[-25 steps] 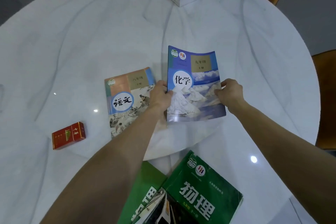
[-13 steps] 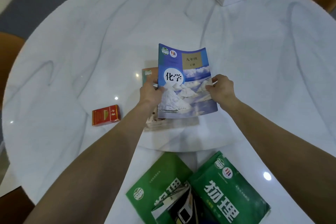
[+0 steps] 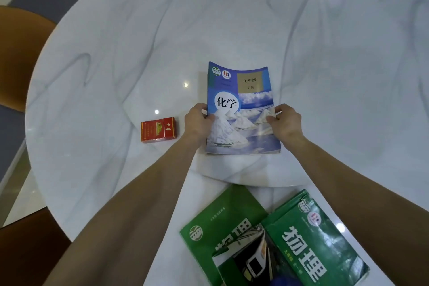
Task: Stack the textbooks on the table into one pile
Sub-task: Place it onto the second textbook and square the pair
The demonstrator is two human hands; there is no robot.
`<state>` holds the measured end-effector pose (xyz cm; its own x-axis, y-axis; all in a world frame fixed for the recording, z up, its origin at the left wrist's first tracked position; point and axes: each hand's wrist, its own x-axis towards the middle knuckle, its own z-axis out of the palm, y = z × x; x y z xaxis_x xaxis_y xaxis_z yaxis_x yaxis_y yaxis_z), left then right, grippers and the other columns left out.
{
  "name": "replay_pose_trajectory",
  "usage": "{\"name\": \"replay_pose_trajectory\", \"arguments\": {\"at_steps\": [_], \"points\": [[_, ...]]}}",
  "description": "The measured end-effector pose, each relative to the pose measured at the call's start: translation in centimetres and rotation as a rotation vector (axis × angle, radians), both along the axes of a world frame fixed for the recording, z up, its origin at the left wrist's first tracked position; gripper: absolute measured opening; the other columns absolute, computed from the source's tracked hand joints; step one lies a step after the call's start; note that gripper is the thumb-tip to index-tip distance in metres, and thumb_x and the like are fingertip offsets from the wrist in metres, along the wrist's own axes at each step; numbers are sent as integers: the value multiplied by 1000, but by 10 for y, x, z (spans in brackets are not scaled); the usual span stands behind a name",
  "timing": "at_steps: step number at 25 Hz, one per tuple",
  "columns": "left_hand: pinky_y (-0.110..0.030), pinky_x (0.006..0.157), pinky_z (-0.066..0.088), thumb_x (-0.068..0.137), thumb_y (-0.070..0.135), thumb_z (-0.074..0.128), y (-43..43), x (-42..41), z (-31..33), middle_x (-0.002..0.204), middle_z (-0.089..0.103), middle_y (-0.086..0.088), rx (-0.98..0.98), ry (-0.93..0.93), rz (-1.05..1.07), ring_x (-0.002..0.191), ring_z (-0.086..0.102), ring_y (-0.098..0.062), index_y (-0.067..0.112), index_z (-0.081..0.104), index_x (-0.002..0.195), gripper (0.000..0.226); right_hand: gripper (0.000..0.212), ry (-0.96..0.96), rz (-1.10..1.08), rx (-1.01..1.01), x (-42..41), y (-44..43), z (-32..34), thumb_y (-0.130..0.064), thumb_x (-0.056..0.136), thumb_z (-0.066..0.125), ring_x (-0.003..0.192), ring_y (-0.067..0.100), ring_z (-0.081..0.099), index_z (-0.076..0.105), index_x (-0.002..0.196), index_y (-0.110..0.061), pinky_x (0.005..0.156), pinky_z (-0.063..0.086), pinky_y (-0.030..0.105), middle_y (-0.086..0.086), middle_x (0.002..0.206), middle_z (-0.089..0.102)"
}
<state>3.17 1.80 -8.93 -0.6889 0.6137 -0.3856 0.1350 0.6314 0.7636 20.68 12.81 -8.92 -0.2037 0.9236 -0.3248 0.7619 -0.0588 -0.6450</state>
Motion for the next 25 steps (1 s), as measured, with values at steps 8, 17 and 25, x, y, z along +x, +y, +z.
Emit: {"name": "replay_pose_trajectory", "arguments": {"at_steps": [8,17,25], "points": [[-37,89,48,95,18,51,-5,10,-18,118,50,-22,-220,342,-226,100,59,-36,-3,58,112,28,24,-114,30,45,4,0,-6,-14,90,57,99,36,63,66,102,5,78,46,28,22,107,69],[-42,92,49,98,16,44,0,13,-19,125,45,-21,-267,370,-253,107,55,-36,-3,53,120,30,24,-135,12,73,1,-1,-8,-11,91,56,100,38,63,66,103,7,87,51,38,25,107,68],[-44,86,50,94,12,44,-8,22,2,113,55,-23,-238,488,-264,101,57,-38,-3,60,107,26,27,-216,80,45,15,-10,6,-14,94,46,106,36,60,60,114,-1,84,49,34,21,118,62]]}}
